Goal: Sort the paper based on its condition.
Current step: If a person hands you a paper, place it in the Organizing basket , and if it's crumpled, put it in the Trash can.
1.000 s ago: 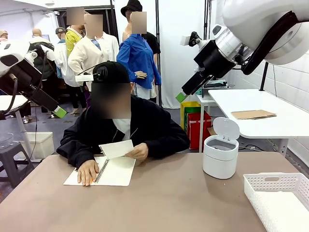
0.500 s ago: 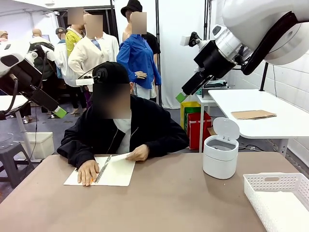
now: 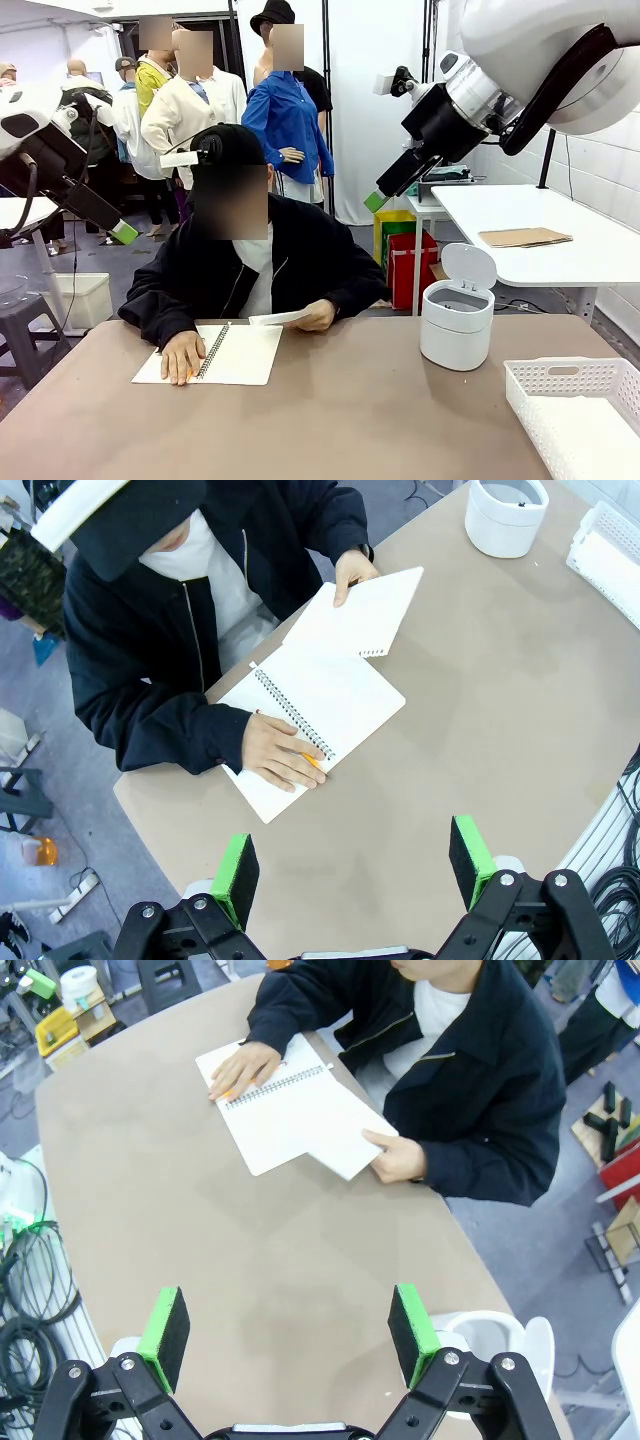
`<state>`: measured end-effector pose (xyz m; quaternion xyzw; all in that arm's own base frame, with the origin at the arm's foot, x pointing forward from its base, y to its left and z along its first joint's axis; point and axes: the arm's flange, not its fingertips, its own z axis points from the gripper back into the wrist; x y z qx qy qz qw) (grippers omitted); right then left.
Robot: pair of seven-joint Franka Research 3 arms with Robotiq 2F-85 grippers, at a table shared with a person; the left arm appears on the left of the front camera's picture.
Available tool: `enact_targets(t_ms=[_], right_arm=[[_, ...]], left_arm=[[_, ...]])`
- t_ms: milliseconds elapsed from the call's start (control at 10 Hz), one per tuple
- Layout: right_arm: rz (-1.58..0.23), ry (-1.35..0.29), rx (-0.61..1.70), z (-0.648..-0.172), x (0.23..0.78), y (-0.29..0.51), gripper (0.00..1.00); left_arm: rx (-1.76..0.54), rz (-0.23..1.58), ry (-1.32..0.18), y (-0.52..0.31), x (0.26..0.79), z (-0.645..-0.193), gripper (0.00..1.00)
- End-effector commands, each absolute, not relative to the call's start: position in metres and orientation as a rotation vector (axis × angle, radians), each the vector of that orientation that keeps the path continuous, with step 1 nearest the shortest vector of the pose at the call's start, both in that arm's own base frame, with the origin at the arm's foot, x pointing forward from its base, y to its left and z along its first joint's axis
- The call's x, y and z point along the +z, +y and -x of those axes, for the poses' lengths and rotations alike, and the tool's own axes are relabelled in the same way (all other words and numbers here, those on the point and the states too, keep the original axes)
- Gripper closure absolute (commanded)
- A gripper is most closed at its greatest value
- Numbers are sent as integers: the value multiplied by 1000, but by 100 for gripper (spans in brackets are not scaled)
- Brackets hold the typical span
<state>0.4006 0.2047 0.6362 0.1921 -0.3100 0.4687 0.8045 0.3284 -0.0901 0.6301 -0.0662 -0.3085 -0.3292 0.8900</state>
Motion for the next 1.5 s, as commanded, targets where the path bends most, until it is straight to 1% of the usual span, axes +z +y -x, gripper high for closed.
enact_targets(t_ms=[0, 1400], right_arm=[[-419, -669, 1004, -402, 636, 205, 0], [-419, -669, 1004, -402, 636, 205, 0]], left_arm=[[-681, 133, -642, -90, 630, -328, 0], [-681, 133, -642, -90, 630, -328, 0]])
